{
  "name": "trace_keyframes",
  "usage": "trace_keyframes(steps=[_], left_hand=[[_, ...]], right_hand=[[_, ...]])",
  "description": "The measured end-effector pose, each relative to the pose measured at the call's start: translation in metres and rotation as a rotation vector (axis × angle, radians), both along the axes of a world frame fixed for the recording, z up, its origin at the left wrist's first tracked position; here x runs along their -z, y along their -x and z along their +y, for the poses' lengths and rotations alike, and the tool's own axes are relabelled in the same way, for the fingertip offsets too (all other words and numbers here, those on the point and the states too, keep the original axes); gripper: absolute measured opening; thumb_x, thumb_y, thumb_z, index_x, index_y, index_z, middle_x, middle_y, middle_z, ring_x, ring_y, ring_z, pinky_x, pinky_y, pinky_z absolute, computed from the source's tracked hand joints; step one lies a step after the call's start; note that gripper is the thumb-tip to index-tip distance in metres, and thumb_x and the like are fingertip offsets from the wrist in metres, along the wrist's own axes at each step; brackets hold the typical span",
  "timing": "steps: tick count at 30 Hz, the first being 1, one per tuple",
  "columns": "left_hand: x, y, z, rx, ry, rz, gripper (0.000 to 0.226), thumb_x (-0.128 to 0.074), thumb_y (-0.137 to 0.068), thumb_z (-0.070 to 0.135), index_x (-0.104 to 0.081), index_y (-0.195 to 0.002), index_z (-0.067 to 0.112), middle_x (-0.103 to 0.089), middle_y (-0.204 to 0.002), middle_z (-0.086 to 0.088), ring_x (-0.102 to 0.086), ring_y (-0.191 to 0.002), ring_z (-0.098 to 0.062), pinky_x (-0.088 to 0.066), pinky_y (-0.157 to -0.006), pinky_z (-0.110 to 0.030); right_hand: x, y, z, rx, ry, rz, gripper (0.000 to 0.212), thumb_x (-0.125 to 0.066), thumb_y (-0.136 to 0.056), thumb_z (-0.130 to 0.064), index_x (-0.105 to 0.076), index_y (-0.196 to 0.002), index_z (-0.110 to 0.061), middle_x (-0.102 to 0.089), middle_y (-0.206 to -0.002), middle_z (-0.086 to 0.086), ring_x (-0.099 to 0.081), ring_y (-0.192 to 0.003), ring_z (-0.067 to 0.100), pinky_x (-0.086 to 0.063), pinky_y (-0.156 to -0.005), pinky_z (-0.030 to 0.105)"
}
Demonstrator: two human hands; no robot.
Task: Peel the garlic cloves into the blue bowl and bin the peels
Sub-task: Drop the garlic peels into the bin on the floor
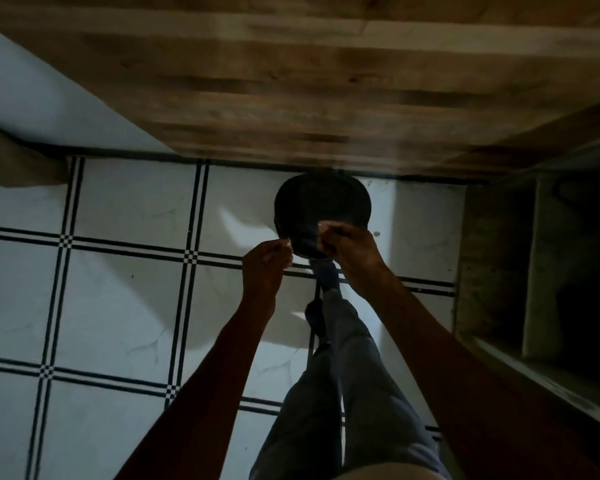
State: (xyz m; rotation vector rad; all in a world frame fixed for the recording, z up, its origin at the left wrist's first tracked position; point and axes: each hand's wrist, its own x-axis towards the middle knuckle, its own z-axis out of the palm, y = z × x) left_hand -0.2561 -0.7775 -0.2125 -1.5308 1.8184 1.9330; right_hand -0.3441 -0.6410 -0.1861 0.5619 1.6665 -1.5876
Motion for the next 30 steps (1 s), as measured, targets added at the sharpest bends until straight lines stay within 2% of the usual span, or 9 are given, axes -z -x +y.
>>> trace_keyframes(steps=[2,5,9,13,16,21,24,27,30], left_hand=[[0.022,0.001,-0.002,-0.022,-0.021,-0.029,0.02,-0.069,-0.092,-0.005,-0.074,-0.111,-0.003,-0.073,-0.088,-0.009,-0.07,-0.073,-0.008,-0.057,-0.072,-0.02],[0.051,0.0,-0.003,-0.065,-0.064,-0.066,0.017,-0.071,-0.091,-0.005,-0.074,-0.108,-0.004,-0.072,-0.082,-0.007,-0.068,-0.066,-0.004,-0.056,-0.066,-0.017],[0.092,0.01,-0.005,-0.128,-0.136,-0.084,0.014,-0.07,-0.09,-0.007,-0.073,-0.094,0.006,-0.074,-0.077,-0.005,-0.07,-0.071,-0.014,-0.059,-0.07,-0.024],[0.16,0.04,-0.008,-0.098,-0.132,-0.05,0.019,-0.068,-0.089,-0.011,-0.072,-0.088,0.007,-0.073,-0.085,-0.013,-0.068,-0.079,-0.026,-0.057,-0.076,-0.033],[0.215,0.06,-0.01,-0.056,-0.122,-0.065,0.016,-0.066,-0.089,-0.013,-0.07,-0.105,-0.013,-0.069,-0.111,-0.032,-0.065,-0.098,-0.035,-0.055,-0.09,-0.047],[0.289,0.077,-0.007,0.064,-0.132,-0.218,0.04,-0.071,-0.093,-0.003,-0.062,-0.132,-0.009,-0.069,-0.125,-0.023,-0.067,-0.098,-0.023,-0.056,-0.08,-0.026],[0.307,0.086,-0.006,0.014,-0.226,-0.239,0.023,-0.055,-0.106,0.008,-0.063,-0.125,-0.001,-0.068,-0.111,-0.013,-0.063,-0.086,-0.015,-0.056,-0.084,-0.031],[0.318,0.092,-0.007,-0.075,-0.19,-0.235,0.012,-0.055,-0.105,0.007,-0.064,-0.106,-0.001,-0.069,-0.096,-0.013,-0.068,-0.082,-0.026,-0.059,-0.076,-0.046],[0.324,0.098,-0.01,-0.118,-0.132,-0.28,0.064,-0.075,-0.084,-0.014,-0.05,-0.142,-0.002,-0.064,-0.124,-0.019,-0.07,-0.094,-0.031,-0.062,-0.059,-0.03]], right_hand=[[0.016,0.002,-0.005,0.036,0.006,-0.029,0.018,-0.062,-0.1,0.002,-0.069,-0.112,0.013,-0.065,-0.104,0.027,-0.063,-0.096,0.036,-0.055,-0.101,0.047],[0.041,0.003,-0.008,0.055,0.042,-0.073,0.011,-0.061,-0.099,0.006,-0.071,-0.1,0.009,-0.064,-0.095,0.017,-0.06,-0.086,0.024,-0.056,-0.086,0.034],[0.09,0.006,-0.014,0.05,0.062,-0.133,0.012,-0.064,-0.097,0.006,-0.072,-0.098,-0.002,-0.068,-0.091,0.01,-0.064,-0.086,0.018,-0.057,-0.085,0.029],[0.171,0.021,-0.028,0.042,0.012,-0.151,0.019,-0.06,-0.096,0.014,-0.068,-0.096,-0.004,-0.065,-0.093,0.015,-0.062,-0.085,0.027,-0.055,-0.092,0.042],[0.238,0.036,-0.036,0.09,-0.022,-0.233,0.021,-0.052,-0.101,0.013,-0.07,-0.105,0.004,-0.065,-0.09,0.011,-0.063,-0.084,0.024,-0.055,-0.094,0.04],[0.314,0.057,-0.024,-0.027,-0.156,-0.223,0.034,-0.058,-0.097,0.014,-0.06,-0.131,0.014,-0.064,-0.095,0.011,-0.066,-0.089,0.025,-0.06,-0.089,0.036],[0.333,0.064,-0.02,-0.021,-0.199,-0.179,0.013,-0.066,-0.095,0.009,-0.069,-0.106,0.004,-0.067,-0.087,0.008,-0.07,-0.069,0.014,-0.062,-0.064,0.028],[0.341,0.066,-0.024,0.042,-0.248,-0.112,0.007,-0.076,-0.089,0.008,-0.074,-0.084,0.003,-0.069,-0.075,0.009,-0.068,-0.063,0.019,-0.061,-0.065,0.034],[0.343,0.067,-0.033,0.04,-0.241,0.095,0.01,-0.07,-0.092,0.01,-0.075,-0.101,0.011,-0.075,-0.093,0.023,-0.073,-0.082,0.035,-0.062,-0.075,0.037]])
